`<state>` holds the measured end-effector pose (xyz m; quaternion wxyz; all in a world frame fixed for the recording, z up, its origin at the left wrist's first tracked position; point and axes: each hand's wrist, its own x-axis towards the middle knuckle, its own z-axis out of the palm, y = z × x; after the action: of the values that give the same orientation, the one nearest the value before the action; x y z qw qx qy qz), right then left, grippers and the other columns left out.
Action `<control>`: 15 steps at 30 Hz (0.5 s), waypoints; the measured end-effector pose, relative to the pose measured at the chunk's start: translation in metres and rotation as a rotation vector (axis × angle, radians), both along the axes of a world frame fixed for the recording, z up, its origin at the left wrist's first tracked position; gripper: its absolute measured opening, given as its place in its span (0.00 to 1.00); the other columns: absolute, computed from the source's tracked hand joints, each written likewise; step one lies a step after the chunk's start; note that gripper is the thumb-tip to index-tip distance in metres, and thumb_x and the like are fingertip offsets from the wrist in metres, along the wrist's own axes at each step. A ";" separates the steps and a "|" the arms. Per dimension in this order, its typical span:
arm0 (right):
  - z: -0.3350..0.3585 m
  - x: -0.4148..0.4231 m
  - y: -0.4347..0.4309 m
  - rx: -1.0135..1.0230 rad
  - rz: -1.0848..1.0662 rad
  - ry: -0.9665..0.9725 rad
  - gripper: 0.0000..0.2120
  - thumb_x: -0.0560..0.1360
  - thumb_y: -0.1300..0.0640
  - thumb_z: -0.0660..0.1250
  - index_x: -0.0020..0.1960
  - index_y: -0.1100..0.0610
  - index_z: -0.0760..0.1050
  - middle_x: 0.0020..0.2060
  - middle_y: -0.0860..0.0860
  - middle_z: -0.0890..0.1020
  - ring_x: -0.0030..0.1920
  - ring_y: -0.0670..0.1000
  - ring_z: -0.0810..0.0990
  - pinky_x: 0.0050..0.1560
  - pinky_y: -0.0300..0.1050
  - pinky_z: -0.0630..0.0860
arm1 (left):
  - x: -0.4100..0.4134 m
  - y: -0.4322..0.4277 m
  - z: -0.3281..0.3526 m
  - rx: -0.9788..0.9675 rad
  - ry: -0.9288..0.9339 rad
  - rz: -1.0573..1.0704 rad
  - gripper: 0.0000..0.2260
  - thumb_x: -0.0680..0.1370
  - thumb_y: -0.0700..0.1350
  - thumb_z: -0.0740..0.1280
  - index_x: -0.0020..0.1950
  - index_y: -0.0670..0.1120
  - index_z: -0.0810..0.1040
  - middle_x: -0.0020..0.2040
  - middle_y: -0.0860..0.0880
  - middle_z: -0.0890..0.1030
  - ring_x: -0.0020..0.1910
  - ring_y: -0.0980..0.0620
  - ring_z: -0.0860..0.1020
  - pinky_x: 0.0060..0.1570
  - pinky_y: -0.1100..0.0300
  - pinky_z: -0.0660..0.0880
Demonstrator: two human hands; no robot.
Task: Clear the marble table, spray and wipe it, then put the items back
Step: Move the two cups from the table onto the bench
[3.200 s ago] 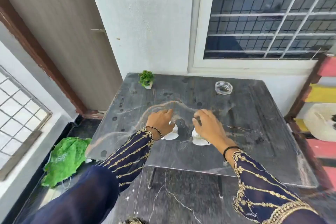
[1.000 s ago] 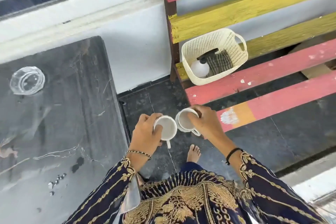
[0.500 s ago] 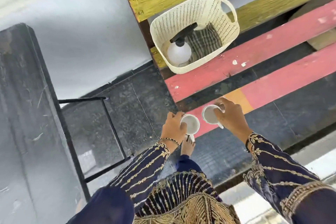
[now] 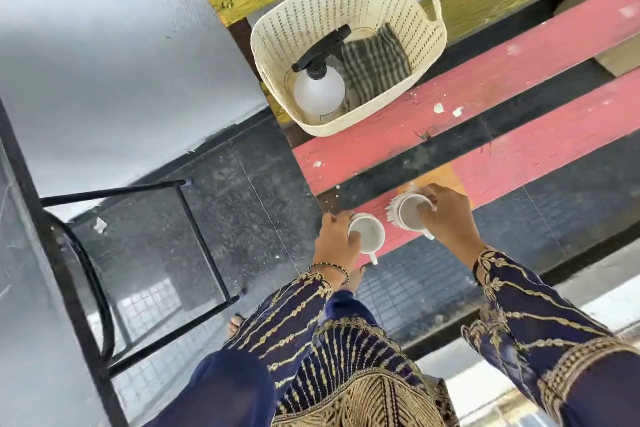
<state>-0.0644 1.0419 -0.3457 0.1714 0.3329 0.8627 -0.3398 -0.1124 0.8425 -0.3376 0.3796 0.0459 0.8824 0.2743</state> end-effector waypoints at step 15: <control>0.056 -0.011 -0.016 0.149 0.134 0.015 0.14 0.75 0.54 0.72 0.59 0.55 0.81 0.54 0.56 0.84 0.59 0.58 0.78 0.54 0.56 0.79 | -0.006 -0.012 0.050 -0.224 0.104 -0.166 0.21 0.76 0.52 0.62 0.66 0.46 0.67 0.62 0.45 0.68 0.56 0.43 0.76 0.49 0.46 0.76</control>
<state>-0.0754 1.0260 -0.2895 0.1623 0.2837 0.9072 -0.2650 -0.1184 0.8303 -0.2874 0.3576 0.0900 0.9191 0.1390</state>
